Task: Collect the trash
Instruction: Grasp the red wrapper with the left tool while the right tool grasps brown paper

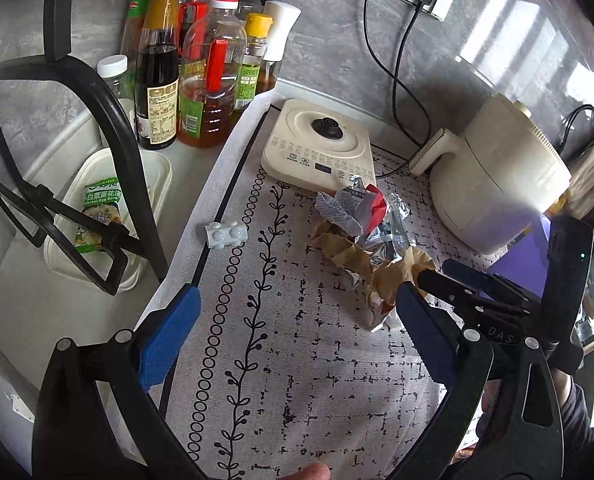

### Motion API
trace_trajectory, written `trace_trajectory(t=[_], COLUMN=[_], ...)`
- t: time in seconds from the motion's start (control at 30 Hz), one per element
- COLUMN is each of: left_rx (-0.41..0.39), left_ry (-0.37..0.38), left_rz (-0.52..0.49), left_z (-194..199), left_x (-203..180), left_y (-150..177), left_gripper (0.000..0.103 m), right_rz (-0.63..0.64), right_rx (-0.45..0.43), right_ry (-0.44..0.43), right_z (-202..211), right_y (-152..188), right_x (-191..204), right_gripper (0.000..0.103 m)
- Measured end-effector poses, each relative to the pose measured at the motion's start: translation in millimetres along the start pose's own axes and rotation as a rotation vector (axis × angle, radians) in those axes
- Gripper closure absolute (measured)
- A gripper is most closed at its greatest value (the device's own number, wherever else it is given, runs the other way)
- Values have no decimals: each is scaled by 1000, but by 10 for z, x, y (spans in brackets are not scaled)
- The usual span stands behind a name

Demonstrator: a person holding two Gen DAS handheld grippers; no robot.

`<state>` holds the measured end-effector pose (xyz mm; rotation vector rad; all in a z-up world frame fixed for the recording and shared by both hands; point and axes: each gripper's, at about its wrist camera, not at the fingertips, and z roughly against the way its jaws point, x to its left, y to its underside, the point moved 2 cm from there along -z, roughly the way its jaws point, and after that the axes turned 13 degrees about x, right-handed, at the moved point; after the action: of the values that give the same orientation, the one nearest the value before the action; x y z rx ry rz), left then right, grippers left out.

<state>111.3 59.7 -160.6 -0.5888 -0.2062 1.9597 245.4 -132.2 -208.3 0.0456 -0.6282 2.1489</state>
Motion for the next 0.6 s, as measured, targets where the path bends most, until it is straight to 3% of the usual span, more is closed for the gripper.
trace_trajectory(t=[0.07, 0.13, 0.2, 0.33, 0.6], left_rx=[6, 14, 18, 3, -3], left_ry=[-1, 3, 7, 6, 33], left_rz=[0, 3, 6, 2, -25], left_z=[-29, -49, -53, 0, -48], left_x=[13, 22, 18, 6, -132], left_y=[24, 41, 48, 22, -64], left_gripper=[6, 6, 6, 6, 6], right_rz=[-20, -27, -32, -13, -19], right_rx=[15, 25, 46, 34, -71], right_ry=[-23, -35, -43, -40, -62], right_z=[-35, -60, -99, -3, 512], right_y=[6, 7, 16, 1, -104], right_x=[-36, -49, -60, -9, 18], right_gripper=[50, 72, 83, 91, 91])
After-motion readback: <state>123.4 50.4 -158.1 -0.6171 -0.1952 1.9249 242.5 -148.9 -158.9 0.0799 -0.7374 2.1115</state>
